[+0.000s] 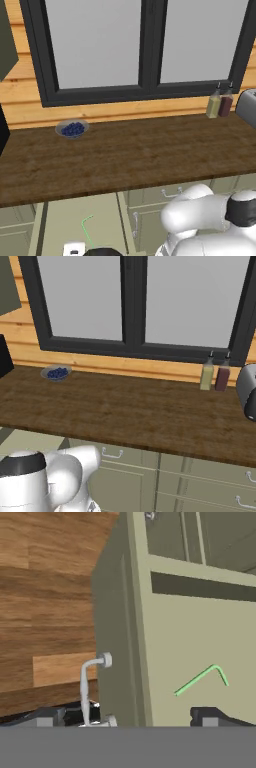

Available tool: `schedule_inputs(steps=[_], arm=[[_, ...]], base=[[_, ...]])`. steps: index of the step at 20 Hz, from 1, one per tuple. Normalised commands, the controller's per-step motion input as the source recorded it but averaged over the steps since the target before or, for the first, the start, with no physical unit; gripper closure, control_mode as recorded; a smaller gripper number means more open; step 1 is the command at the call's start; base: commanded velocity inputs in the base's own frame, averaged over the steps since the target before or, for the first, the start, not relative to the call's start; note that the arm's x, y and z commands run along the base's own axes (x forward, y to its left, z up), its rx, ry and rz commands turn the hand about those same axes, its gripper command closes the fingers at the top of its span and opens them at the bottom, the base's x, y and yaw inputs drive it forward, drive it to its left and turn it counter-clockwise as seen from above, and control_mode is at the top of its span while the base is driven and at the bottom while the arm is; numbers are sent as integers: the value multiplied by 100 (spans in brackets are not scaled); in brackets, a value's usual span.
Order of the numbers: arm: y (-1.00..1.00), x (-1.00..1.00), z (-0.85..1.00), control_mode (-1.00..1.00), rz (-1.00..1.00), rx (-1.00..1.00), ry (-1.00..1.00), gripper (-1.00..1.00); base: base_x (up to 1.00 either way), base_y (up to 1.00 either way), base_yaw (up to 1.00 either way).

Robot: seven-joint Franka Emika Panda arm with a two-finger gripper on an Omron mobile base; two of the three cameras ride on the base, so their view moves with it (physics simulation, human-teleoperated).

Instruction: Take a straw from the drawer in front and place it inside the glass cup on the dining counter.

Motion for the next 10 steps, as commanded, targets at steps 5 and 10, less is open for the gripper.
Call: schedule_inputs(steps=[5, 10], arm=[[0, 5, 91, -100, -11, 0, 23, -100], [-14, 24, 31, -100, -9, 1, 32, -100]], base=[[0, 0, 0], [0, 0, 0]])
